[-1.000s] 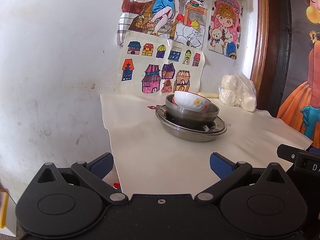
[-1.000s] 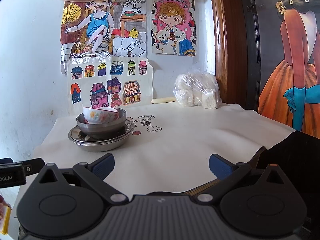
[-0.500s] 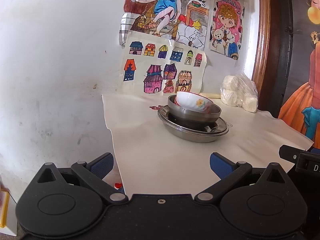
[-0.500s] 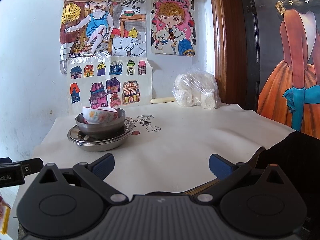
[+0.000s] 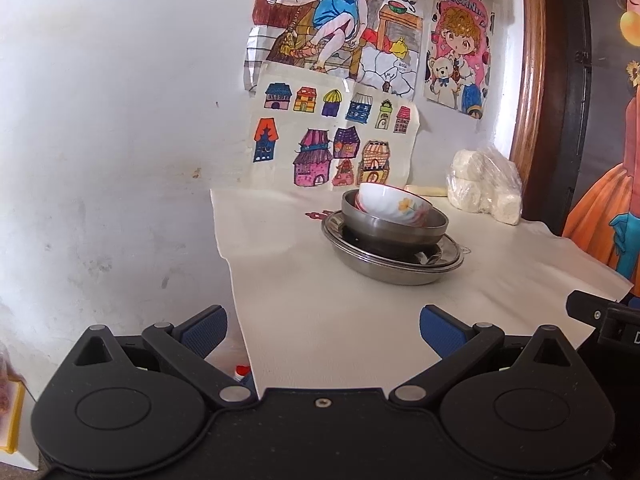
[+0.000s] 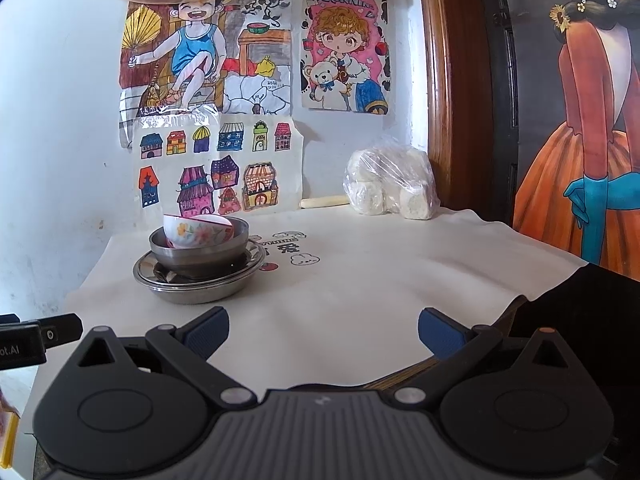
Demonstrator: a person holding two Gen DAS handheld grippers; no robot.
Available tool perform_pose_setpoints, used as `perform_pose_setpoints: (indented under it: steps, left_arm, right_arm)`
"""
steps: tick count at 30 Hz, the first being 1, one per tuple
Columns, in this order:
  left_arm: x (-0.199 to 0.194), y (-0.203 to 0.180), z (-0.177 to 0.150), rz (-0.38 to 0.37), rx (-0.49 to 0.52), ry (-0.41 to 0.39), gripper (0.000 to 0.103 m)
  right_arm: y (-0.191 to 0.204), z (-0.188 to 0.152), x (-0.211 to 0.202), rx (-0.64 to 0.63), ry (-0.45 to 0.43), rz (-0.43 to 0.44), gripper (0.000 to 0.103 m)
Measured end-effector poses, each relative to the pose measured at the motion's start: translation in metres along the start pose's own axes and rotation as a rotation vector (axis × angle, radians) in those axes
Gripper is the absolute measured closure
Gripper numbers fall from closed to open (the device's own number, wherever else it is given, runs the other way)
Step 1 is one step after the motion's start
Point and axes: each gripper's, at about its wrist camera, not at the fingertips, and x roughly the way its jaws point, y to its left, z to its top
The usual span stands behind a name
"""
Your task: Organize plates and bowls
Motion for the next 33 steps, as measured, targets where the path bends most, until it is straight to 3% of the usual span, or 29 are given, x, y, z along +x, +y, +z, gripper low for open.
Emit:
perform_pose_setpoints:
  steps: [7, 12, 33]
  left_arm:
    - [0.002, 0.005, 0.001, -0.014, -0.035, 0.021, 0.001]
    - [0.006, 0.011, 0.001, -0.065, -0.077, 0.045, 0.001]
    - [0.012, 0.012, 0.003, -0.044, -0.074, 0.044, 0.001]
  right_arm:
    - [0.000, 0.000, 0.001, 0.000, 0.002, 0.007, 0.000]
    - [0.000, 0.000, 0.001, -0.006, 0.000, 0.013, 0.000]
    - [0.003, 0.001, 0.011, -0.004, 0.026, 0.039, 0.000]
